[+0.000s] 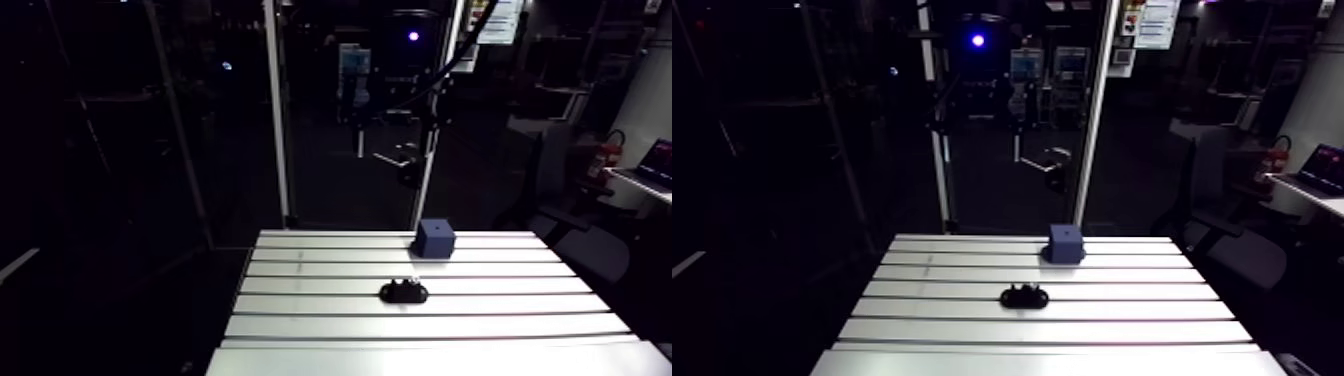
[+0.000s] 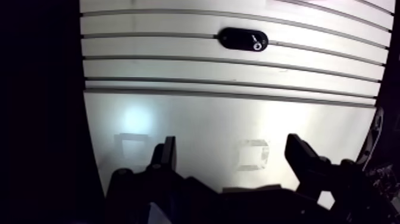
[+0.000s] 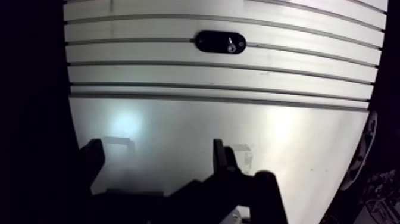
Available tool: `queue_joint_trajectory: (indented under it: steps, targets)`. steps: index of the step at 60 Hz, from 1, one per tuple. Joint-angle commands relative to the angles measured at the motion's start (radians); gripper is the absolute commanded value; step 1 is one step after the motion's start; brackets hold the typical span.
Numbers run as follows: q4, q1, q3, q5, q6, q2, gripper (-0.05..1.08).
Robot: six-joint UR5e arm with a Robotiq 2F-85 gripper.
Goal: Pick up the M10 bolt and insert it into the hole until fully seated.
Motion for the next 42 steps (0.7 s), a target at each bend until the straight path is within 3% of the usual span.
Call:
queue_joint_trajectory:
  steps: [1,20,42]
  targets:
    - [-0.001,0.000,0.007,-0.001,0.000,0.004,0.01]
    - [-0.162,-0.027,0.078,-0.010,-0.004,0.007,0.01]
    - [-0.474,-0.118,0.269,-0.006,-0.098,-0.007,0.01]
